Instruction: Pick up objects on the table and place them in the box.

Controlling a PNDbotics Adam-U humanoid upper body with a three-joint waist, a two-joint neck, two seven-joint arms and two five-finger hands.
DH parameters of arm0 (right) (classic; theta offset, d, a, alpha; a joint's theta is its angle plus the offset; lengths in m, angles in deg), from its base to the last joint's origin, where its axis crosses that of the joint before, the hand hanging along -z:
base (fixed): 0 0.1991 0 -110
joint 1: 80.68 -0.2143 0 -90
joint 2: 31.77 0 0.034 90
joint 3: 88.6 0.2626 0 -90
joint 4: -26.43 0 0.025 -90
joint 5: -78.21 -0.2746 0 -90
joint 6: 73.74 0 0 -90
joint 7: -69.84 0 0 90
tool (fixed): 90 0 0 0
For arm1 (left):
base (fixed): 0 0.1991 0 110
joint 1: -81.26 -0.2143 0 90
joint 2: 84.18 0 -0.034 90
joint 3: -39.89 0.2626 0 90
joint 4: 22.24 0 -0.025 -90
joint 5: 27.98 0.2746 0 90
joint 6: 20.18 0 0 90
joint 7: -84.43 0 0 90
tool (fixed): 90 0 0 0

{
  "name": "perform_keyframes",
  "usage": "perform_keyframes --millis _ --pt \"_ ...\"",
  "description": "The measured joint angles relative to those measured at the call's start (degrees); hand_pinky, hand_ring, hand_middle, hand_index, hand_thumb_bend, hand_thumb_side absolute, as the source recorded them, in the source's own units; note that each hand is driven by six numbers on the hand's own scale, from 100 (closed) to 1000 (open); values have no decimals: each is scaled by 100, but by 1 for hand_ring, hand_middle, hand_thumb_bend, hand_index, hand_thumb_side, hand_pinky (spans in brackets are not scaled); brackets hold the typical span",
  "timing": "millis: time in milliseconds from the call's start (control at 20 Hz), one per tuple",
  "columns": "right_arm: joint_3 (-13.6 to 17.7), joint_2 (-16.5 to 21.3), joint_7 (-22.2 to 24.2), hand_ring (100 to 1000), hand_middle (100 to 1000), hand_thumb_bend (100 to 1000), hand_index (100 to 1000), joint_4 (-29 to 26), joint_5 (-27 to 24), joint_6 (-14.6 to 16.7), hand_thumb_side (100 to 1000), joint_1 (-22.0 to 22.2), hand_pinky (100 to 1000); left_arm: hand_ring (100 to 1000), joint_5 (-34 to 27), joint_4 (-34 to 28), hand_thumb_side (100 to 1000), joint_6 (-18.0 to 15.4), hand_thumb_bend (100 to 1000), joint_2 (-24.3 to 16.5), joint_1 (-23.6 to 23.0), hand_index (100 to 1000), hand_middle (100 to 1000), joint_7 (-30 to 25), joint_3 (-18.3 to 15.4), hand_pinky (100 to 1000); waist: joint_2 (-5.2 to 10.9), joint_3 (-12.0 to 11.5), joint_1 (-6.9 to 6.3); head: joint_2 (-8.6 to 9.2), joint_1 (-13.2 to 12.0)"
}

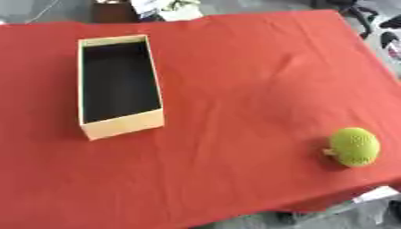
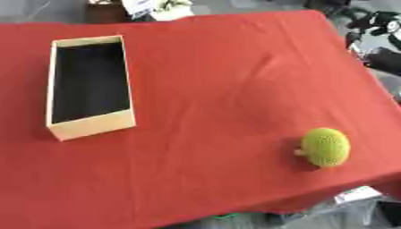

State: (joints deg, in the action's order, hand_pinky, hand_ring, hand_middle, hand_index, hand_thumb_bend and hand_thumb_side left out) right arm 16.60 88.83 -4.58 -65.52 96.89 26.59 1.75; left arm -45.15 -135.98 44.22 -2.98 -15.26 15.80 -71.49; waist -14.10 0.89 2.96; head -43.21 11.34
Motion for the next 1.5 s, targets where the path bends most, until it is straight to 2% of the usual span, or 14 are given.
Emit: perform_keyframes --millis 150,250,450,500,750,1050,1500 --pt "-49 8 201 907 832 100 841 -27 -56 44 846 26 852 636 14 0 685 -16 138 -4 -17 654 712 17 -1 561 0 0 -1 -4 -70" --pt "-57 8 363 913 838 100 845 -41 -100 77 845 51 857 636 50 0 685 -35 138 -4 -52 654 712 36 -4 560 -5 0 -3 12 -210" --pt "-63 8 726 930 857 100 859 -140 -179 145 780 55 867 636 118 0 684 -60 135 2 -68 653 713 58 -18 559 -83 9 -5 179 -641" --pt "-64 8 819 937 865 100 870 -150 -204 157 741 58 875 636 140 0 684 -64 135 4 -73 653 714 61 -24 559 -103 17 -5 225 -732" --pt "-60 7 1287 950 880 100 892 -164 -225 153 658 63 886 637 214 0 684 -71 134 39 -98 652 714 68 -38 558 -159 63 -5 323 -1018" --pt "4 6 1857 961 896 100 901 -194 -299 124 649 53 896 637 239 0 683 -72 133 55 -107 652 715 69 -38 558 -167 116 -10 331 -1094" --pt "-41 123 2675 964 900 100 901 -197 -514 41 652 -12 902 638 261 0 686 -58 135 95 -159 652 716 64 -38 558 -132 224 -10 256 -951"
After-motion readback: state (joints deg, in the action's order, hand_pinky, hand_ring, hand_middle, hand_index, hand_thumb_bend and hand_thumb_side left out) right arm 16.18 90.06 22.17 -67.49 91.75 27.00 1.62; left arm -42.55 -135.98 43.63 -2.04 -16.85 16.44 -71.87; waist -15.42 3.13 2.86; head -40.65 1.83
